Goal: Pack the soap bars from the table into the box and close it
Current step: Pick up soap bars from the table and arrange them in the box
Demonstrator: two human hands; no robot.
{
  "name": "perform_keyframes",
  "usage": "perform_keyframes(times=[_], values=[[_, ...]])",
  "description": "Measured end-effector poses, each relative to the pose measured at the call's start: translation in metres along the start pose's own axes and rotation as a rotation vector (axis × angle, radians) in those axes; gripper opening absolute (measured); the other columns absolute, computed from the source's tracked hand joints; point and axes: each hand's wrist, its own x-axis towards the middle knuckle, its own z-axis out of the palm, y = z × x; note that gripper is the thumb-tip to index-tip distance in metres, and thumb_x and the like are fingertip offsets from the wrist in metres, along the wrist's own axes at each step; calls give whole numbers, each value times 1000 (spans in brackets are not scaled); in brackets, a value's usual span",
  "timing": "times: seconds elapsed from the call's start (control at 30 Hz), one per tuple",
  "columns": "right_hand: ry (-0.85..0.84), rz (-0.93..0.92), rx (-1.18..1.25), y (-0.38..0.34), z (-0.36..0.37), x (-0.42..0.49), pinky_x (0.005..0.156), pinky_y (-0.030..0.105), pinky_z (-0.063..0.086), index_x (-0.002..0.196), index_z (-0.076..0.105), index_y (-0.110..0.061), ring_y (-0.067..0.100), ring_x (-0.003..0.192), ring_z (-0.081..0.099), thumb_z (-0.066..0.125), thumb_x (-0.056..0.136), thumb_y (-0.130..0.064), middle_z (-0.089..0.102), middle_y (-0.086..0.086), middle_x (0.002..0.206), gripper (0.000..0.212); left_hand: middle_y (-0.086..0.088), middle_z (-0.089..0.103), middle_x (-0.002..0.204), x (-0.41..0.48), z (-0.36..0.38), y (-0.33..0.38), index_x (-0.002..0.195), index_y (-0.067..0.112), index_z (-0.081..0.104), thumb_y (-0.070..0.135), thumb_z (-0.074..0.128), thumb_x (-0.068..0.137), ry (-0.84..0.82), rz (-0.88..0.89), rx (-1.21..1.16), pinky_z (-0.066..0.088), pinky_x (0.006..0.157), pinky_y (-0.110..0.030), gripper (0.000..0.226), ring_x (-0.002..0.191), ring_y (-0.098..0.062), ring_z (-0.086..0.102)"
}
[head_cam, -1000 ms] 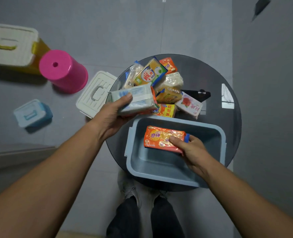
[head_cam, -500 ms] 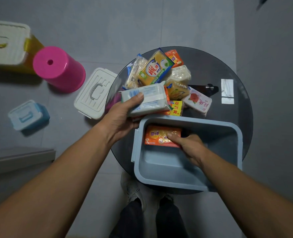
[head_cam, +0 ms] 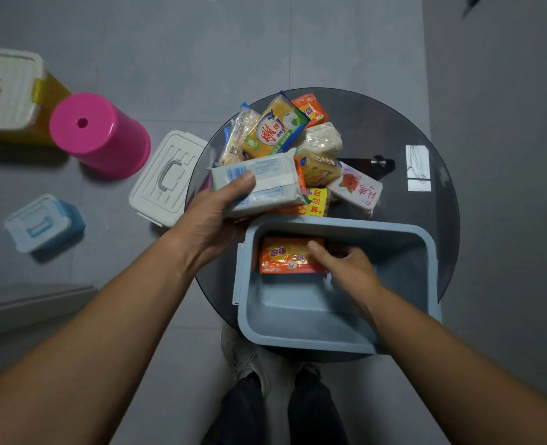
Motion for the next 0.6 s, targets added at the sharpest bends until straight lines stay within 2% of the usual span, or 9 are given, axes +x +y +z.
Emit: perform_keyframes(times=[0.1, 0.17, 0.27, 0.37, 0.43, 0.53, 0.6], values=[[32, -72, 40, -9, -21, -28, 101, 38, 50, 118, 63, -15, 11, 102, 65, 71, 80, -56, 70, -2, 115, 57, -15, 73, 124, -8, -2, 6, 131, 7, 61, 20, 70, 86, 5, 45, 55, 59, 92, -37, 48, 114, -28, 70], [32, -117, 64, -13, -40, -48, 100, 39, 51, 109, 65, -25, 14, 108, 66, 63, 85, -58, 70, -3, 114, 41, -16, 73, 123, -17, 4, 11, 134, 4, 58, 19, 71, 85, 29, 80, 108, 60, 90, -35, 52, 114, -28, 70], [80, -196, 141, -18, -69, -74, 94, 36, 55, 104, 66, -26, 17, 107, 69, 54, 97, -42, 72, 2, 113, 21, -14, 76, 117, -33, 20, 18, 131, 5, 60, 16, 69, 83, 32, 138, 140, 62, 81, -32, 50, 106, -25, 74], [248, -340, 155, -17, -95, -90, 84, 37, 58, 101, 70, -19, 20, 96, 72, 47, 103, -30, 74, 7, 104, 25, -7, 80, 102, -49, 41, 12, 115, 10, 66, 13, 66, 83, -3, 149, 142, 63, 73, -28, 32, 94, -19, 77], [346, -402, 160, -13, -106, -93, 81, 34, 55, 98, 70, -19, 20, 92, 68, 45, 104, -29, 73, 9, 103, 28, -10, 80, 102, -55, 55, -7, 110, 8, 69, 10, 73, 80, -28, 95, 87, 63, 74, -32, 31, 92, -22, 77], [398, -399, 130, -7, -113, -91, 83, 27, 49, 95, 69, -31, 8, 95, 64, 40, 98, -41, 70, -7, 104, 31, -13, 79, 104, -54, 71, -51, 109, 7, 70, 10, 77, 78, -21, -77, 63, 63, 76, -42, 32, 94, -29, 75], [355, -351, 134, -3, -114, -86, 89, 28, 48, 101, 69, -35, 7, 104, 63, 35, 94, -51, 69, -10, 110, 38, -6, 80, 95, -50, 78, -80, 105, 10, 70, 10, 75, 82, 9, -181, 142, 63, 78, -37, 23, 88, -22, 76]])
